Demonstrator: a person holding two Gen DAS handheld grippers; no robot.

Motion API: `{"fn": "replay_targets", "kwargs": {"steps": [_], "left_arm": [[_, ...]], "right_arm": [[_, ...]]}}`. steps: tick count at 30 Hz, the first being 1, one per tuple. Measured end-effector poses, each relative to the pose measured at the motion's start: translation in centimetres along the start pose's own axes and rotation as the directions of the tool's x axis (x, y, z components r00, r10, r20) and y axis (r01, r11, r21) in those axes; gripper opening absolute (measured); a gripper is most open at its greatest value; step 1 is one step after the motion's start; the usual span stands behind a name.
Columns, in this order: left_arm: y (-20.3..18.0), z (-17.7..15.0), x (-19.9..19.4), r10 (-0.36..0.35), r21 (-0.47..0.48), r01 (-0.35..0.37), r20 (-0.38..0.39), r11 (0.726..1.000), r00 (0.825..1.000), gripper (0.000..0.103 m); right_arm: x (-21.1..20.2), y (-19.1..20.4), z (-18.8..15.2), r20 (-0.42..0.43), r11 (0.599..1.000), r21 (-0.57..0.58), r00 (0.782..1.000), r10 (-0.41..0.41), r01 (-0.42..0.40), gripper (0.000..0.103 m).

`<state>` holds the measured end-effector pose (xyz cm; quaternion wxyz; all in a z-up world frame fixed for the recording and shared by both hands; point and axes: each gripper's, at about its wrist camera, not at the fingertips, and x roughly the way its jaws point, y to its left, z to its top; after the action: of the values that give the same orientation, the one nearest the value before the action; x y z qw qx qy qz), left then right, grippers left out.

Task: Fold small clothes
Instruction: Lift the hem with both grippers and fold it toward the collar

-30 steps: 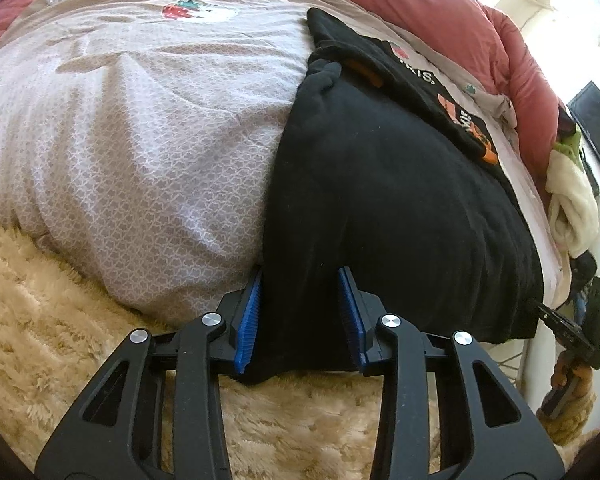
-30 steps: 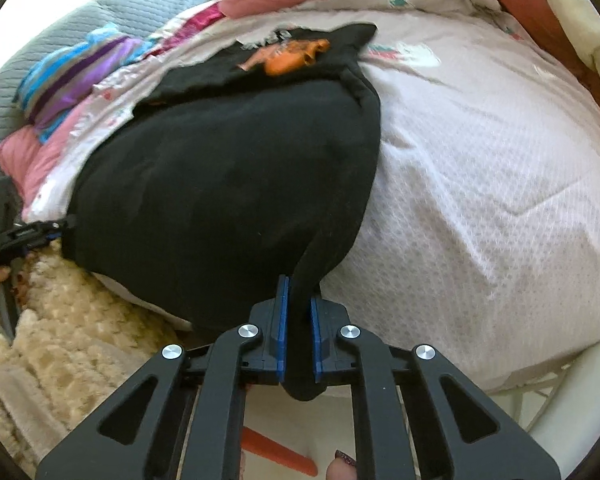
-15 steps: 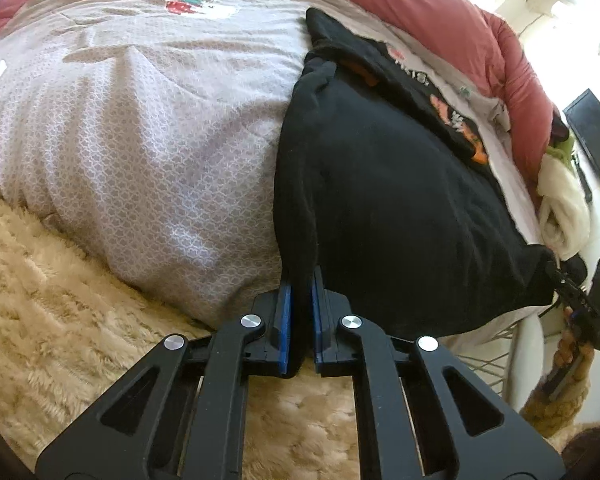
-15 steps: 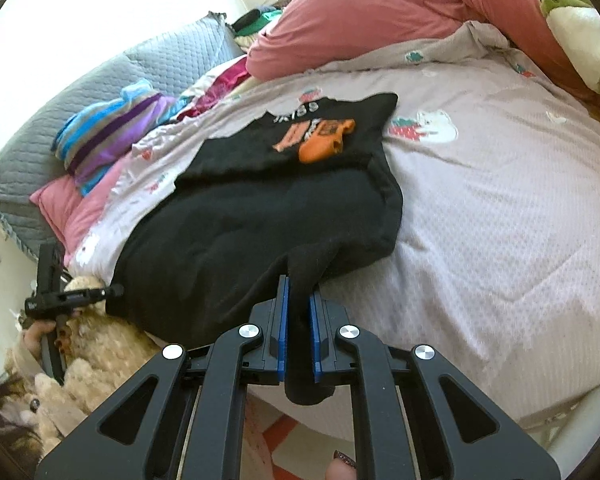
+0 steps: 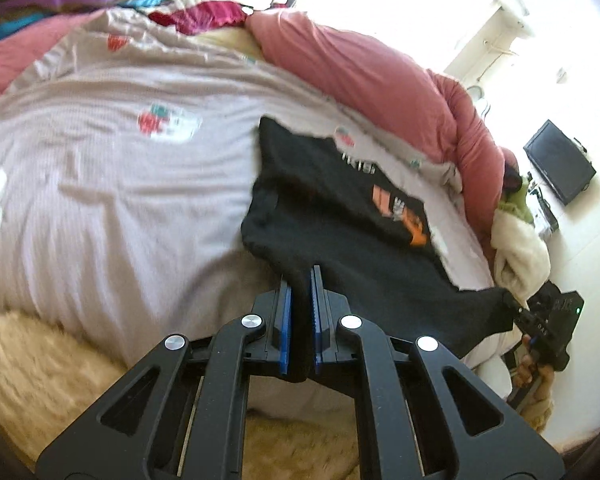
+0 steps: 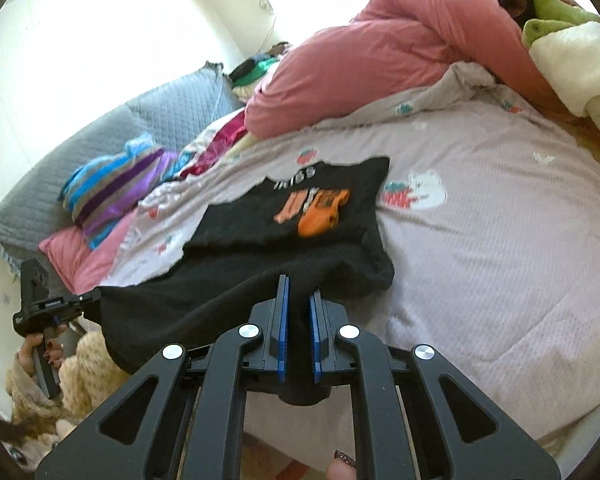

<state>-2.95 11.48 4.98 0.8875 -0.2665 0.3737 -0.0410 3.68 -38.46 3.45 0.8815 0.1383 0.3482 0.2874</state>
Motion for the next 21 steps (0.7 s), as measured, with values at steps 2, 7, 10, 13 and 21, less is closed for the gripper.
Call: {"fn": "replay_targets", "kwargs": {"steps": [2, 7, 10, 13, 21], "left_arm": [[-0.1, 1.0, 0.1, -0.007, -0.003, 0.007, 0.015, 1.0, 1.0, 0.003], [-0.9, 3.3, 0.3, -0.038, 0.0, 0.038, 0.054, 0.999, 0.998, 0.003], [-1.6, 4.7, 0.5, -0.034, 0.016, 0.033, 0.071, 0.999, 0.997, 0.003], [-2.0, 6.0, 0.8, -0.034, 0.018, 0.033, 0.089, 0.999, 0.995, 0.003], [-2.6, 8.6, 2.4, -0.008, 0.024, 0.005, 0.108, 1.0, 0.994, 0.003]], "right_arm": [[-0.3, -0.2, 0.7, 0.031, 1.0, 0.01, 1.0, 0.006, -0.006, 0.008], [-0.6, -0.3, 2.1, 0.077, 1.0, 0.016, 0.997, 0.004, -0.005, 0.008], [-0.3, -0.5, 3.0, 0.091, 0.999, 0.032, 0.996, 0.005, -0.008, 0.008], [-0.1, -0.6, 3.9, 0.109, 1.0, 0.029, 0.994, -0.003, 0.0, 0.008], [1.1, -1.2, 6.4, 0.146, 0.999, 0.051, 0.989, -0.022, 0.015, 0.008]]}}
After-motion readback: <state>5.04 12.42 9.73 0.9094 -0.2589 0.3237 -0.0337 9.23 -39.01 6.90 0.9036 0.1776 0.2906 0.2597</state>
